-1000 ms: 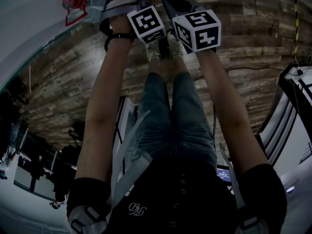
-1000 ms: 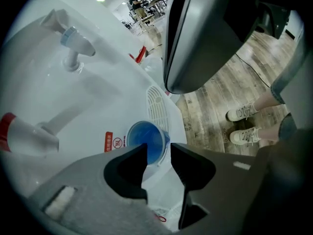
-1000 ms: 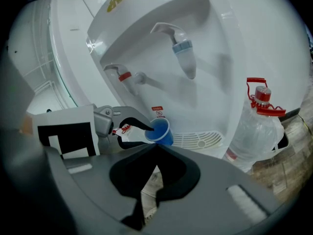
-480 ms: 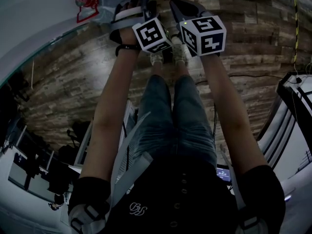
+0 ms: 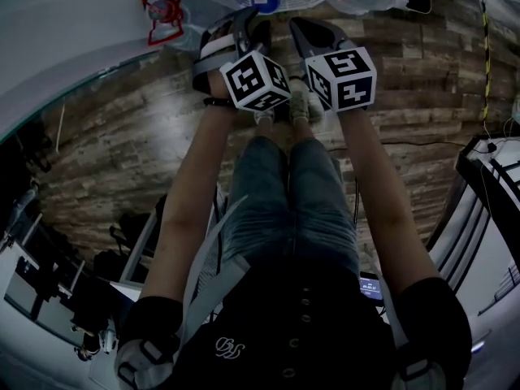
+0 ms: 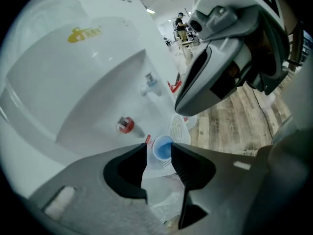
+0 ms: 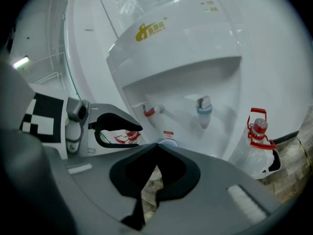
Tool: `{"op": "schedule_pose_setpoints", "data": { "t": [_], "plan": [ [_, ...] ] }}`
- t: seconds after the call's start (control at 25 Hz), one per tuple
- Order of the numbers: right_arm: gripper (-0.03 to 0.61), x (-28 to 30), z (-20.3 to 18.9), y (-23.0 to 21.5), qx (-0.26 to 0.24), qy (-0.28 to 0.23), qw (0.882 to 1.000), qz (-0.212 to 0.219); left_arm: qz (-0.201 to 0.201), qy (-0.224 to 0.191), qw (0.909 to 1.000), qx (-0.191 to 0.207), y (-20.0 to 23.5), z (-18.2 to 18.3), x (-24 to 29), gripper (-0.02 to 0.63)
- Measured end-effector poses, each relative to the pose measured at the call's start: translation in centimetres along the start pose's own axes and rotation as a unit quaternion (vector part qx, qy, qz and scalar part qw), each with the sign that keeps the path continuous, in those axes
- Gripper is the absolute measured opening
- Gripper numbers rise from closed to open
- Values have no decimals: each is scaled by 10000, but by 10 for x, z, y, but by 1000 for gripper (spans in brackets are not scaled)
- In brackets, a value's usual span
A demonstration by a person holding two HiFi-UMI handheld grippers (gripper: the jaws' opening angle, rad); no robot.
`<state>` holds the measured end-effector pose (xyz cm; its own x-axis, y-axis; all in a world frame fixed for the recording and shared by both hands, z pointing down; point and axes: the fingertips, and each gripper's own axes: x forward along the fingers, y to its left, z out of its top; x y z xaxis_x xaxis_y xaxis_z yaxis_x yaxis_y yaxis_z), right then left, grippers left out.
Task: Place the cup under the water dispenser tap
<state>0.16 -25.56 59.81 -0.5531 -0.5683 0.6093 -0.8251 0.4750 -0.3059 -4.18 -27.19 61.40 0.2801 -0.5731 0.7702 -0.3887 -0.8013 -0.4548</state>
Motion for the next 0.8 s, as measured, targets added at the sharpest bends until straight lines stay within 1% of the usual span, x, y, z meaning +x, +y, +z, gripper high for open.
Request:
{"op": "schedule_pose_setpoints", "data": {
  "t": [0.2, 0.36, 0.48, 0.56, 0.64, 0.72, 0.8],
  "plan": [
    [0, -16, 16, 11, -213, -38, 9998, 19, 97, -311, 9973, -658, 17, 12, -30, 158],
    [0, -31, 31, 26, -283, -51, 9995, 121, -1, -451, 9914, -1232, 26, 20, -56, 158],
    [0, -43, 45, 37, -325, -102, 9994, 116, -31, -626, 9855, -1578, 36, 27, -77, 158],
    [0, -54, 55, 43, -312, -172, 9993, 92, -67, -744, 9817, -1752, 41, 34, -92, 158],
    [0, -66, 65, 45, -279, -272, 9992, 54, -66, -839, 9797, -1819, 47, 40, -106, 156],
    [0, -75, 76, 46, -260, -343, 9991, 22, -8, -924, 9779, -1874, 56, 45, -120, 127],
    [0, -82, 85, 50, -294, -384, 9988, 12, 59, -1027, 9748, -1980, 66, 49, -133, 126]
  ]
}}
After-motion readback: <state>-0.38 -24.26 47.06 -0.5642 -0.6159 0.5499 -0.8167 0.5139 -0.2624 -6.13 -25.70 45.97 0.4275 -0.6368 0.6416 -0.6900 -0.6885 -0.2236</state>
